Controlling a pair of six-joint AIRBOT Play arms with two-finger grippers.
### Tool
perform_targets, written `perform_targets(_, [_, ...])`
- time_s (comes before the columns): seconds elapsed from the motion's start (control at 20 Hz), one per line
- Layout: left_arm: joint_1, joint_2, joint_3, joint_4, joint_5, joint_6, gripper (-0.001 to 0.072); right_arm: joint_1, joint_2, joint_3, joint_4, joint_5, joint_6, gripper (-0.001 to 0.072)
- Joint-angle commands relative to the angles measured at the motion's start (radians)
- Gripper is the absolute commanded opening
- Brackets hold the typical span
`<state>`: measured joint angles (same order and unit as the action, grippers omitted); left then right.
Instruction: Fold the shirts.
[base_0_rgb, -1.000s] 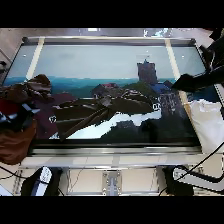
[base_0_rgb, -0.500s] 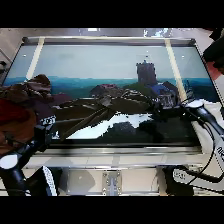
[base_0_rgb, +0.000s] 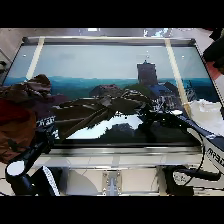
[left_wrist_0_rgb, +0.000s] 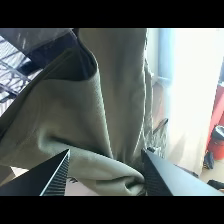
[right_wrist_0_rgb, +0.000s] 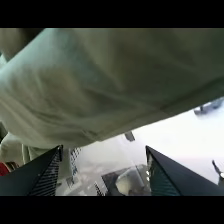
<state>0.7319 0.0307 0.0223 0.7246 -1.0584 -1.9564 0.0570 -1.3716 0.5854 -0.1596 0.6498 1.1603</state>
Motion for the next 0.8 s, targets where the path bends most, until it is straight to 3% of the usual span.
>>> perform_targets(0.0, [0.001,0.008,-0.003,0.000,0.001,-0.006,0.0486,0.042,-0.047,0.015,0.090,-0.056,-0.002,0.0587])
perform_targets(0.05, [0.001,0.007,-0.003,0.000,0.001,0.003,0.0486,0.043,-0.053,0.016,0.110,-0.066,-0.002,0.0583])
perform_targets(0.15, [0.001,0.007,-0.003,0.000,0.001,0.008,0.0485,0.043,-0.063,0.016,0.146,-0.077,-0.002,0.0463])
perform_targets(0.25, [0.001,0.007,-0.003,0.000,0.001,0.008,0.0485,0.043,-0.064,0.016,0.178,-0.100,-0.003,0.0441])
perform_targets(0.3, [0.001,0.007,-0.003,0.000,0.000,0.008,0.0485,0.043,-0.064,0.016,0.197,-0.112,-0.002,0.0390])
perform_targets(0.4, [0.001,0.007,-0.004,0.001,-0.003,0.009,0.0485,0.043,-0.065,0.023,0.217,-0.128,-0.003,0.0122])
perform_targets(0.5, [0.001,0.007,-0.005,0.047,-0.042,0.071,0.0437,0.043,-0.065,0.051,0.211,-0.138,-0.005,0.0010])
perform_targets(0.55, [0.001,0.005,-0.005,0.087,-0.077,0.130,0.0396,0.043,-0.064,0.072,0.209,-0.135,-0.023,0.0011])
perform_targets(0.75, [0.001,-0.050,0.000,0.086,-0.207,0.331,0.0368,0.043,-0.060,0.199,0.172,-0.054,-0.108,0.0010])
